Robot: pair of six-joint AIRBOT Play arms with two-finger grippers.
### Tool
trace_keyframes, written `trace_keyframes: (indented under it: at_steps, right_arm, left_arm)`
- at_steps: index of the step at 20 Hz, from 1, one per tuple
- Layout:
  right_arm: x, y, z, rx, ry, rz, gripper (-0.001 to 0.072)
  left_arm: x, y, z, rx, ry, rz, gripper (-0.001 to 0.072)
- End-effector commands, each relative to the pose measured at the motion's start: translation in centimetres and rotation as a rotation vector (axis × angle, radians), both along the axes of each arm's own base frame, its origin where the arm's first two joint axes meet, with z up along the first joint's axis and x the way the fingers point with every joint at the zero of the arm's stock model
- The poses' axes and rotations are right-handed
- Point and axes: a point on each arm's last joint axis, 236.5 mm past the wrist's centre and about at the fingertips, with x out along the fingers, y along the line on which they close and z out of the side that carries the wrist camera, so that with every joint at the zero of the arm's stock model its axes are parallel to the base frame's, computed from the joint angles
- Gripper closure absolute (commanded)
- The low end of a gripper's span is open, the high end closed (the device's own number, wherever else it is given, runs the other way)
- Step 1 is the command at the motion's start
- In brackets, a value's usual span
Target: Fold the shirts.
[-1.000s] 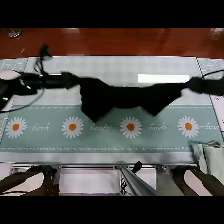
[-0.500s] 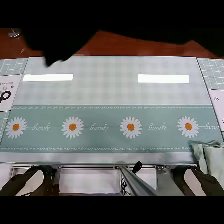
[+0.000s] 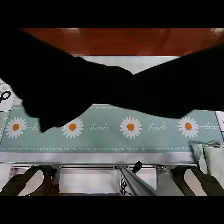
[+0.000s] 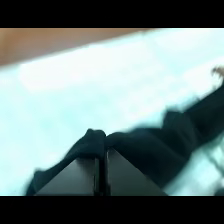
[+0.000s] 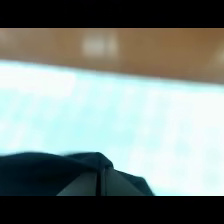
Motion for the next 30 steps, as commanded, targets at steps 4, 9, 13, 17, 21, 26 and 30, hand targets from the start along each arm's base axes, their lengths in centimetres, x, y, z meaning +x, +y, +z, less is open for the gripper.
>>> trace_keyframes:
  at_steps: [4,9,13,17,21,26,30]
  right_arm:
    - [-1.3,0.1,-17.5,-0.033,0.562,0.057,0.0692]
    - [2.6,-0.1,-25.3,-0.068,0.634,0.024,0.0692]
    - [6.0,0.0,-24.3,-0.04,0.523,-0.007,0.0692]
    - [7.4,-0.2,-26.9,-0.032,0.589,-0.012,0.0692]
    - [10.9,-1.1,-32.4,-0.029,0.662,-0.048,0.0691]
    - [13.0,0.3,-35.8,0.049,0.703,-0.054,0.0691]
    - [12.1,0.3,-35.7,0.036,0.729,-0.035,0.0691]
  left_arm:
    - [-0.5,-0.7,-16.1,0.02,0.497,-0.094,0.0687]
    - [-1.2,-1.4,-25.5,-0.034,0.736,-0.113,0.0687]
    - [-0.3,-1.3,-25.0,-0.012,0.663,-0.128,0.0687]
    - [4.2,0.5,-28.3,0.026,0.615,0.018,0.0686]
    - [7.0,0.8,-35.6,-0.005,0.773,0.074,0.0685]
    - [6.5,0.4,-41.3,-0.036,0.977,0.051,0.0486]
    - [6.4,4.1,-37.3,-0.077,0.982,0.08,0.0378]
